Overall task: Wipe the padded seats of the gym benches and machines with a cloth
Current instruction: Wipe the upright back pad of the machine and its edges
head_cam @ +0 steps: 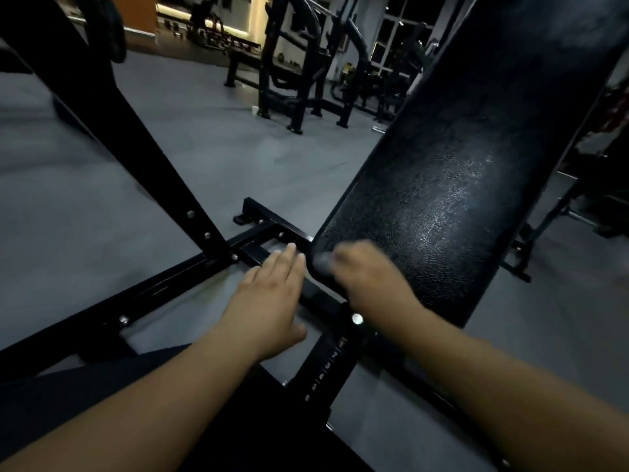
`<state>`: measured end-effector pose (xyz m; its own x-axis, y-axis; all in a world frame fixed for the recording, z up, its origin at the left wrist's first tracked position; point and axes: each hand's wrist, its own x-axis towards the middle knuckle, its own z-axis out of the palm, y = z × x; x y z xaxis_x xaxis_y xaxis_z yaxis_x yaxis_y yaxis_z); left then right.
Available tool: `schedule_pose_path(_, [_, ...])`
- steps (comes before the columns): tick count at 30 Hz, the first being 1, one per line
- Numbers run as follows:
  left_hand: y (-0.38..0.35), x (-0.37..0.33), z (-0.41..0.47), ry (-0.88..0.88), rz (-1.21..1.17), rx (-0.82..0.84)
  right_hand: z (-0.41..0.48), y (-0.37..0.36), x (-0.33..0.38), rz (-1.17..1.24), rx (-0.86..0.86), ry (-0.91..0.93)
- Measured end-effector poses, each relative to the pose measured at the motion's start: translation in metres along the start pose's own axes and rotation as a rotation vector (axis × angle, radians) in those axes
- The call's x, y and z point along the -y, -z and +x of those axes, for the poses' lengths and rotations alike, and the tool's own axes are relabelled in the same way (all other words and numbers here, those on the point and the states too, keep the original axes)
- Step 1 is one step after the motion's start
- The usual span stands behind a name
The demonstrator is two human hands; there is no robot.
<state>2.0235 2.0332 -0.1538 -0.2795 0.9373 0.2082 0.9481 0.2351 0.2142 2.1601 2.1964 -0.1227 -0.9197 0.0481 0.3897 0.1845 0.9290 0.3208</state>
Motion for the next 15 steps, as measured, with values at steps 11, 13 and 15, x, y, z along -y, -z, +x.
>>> schedule_pose_path(11, [-0.012, -0.002, 0.001, -0.004, -0.001, 0.093, 0.032, 0.014, -0.016, -0.028, 0.035, 0.121])
schedule_pose_path(13, [-0.008, -0.003, 0.000, 0.001, 0.002, 0.089, 0.044, 0.015, -0.026, 0.005, -0.091, -0.147])
schedule_pose_path(15, [-0.002, -0.004, -0.003, 0.008, 0.014, 0.091, 0.055, 0.001, -0.009, 0.058, -0.148, -0.339])
